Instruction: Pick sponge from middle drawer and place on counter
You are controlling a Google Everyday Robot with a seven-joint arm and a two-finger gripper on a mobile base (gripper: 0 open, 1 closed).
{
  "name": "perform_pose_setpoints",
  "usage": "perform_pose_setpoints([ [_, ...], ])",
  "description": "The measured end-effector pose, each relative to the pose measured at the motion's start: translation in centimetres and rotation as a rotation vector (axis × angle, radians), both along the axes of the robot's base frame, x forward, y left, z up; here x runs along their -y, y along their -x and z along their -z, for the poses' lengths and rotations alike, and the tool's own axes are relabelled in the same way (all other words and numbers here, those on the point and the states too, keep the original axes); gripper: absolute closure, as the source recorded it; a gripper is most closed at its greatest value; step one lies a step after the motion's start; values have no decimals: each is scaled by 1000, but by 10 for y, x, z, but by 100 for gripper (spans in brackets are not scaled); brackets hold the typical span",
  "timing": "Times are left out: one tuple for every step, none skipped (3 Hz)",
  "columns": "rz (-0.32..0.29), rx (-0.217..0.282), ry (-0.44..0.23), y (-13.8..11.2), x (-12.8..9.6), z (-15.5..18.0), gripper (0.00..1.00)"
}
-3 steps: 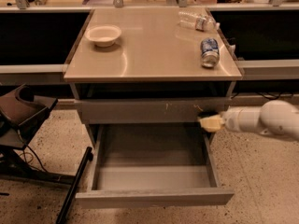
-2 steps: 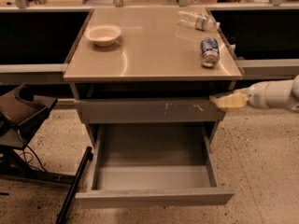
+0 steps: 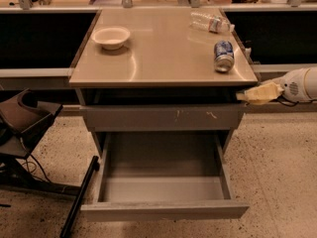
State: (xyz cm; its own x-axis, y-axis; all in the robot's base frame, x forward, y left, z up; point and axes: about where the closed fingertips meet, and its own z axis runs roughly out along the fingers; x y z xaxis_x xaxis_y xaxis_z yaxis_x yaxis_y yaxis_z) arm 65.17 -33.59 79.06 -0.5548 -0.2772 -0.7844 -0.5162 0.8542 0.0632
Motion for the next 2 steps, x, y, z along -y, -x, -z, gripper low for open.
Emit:
perform_pose_setpoints([
  [-95, 9, 25, 20, -12, -23, 100],
  [-297, 72, 41, 55, -36, -72, 100],
])
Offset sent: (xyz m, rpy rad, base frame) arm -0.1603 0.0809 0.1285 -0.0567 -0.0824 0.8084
